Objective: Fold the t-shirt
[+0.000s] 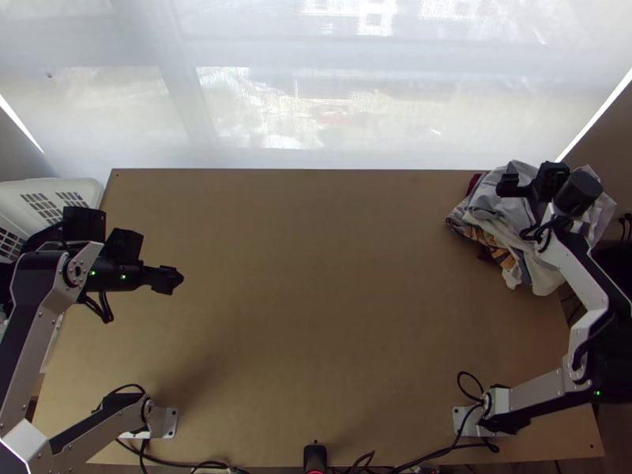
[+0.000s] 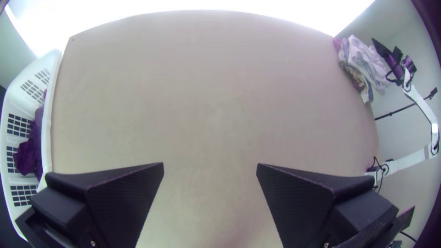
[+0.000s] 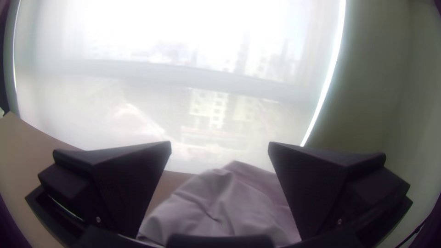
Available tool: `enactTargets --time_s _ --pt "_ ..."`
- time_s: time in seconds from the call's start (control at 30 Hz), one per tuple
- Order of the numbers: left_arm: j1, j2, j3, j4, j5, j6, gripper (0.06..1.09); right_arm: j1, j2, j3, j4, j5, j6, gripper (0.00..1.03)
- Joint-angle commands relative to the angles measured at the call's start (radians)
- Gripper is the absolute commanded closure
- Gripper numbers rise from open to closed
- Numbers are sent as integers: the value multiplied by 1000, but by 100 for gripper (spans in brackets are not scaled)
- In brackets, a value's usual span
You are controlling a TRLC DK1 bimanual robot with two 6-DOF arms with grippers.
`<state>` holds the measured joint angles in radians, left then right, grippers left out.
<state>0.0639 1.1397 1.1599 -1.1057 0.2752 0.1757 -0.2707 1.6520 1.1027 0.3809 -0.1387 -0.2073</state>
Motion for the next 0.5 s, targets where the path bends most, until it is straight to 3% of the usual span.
enactTargets --time_s 0.0,0.1,0.2,0.37,0.43,0.47 --pt "8 -86 -52 242 -48 -58 10 149 -333 -29 -139 -4 71 5" --pt "8 -153 -146 386 -56 -96 10 234 -482 -113 -157 -6 118 5" --pt "16 -192 -229 468 -60 -134 10 311 -595 -216 -169 1 103 5" --pt "-6 -294 -367 596 -143 -130 10 429 -755 -357 -220 79 100 5" --pt "-15 -359 -440 713 -154 -280 10 456 -825 -423 -203 100 112 5" --pt "-16 -397 -474 750 -153 -292 10 473 -860 -465 -165 102 138 5"
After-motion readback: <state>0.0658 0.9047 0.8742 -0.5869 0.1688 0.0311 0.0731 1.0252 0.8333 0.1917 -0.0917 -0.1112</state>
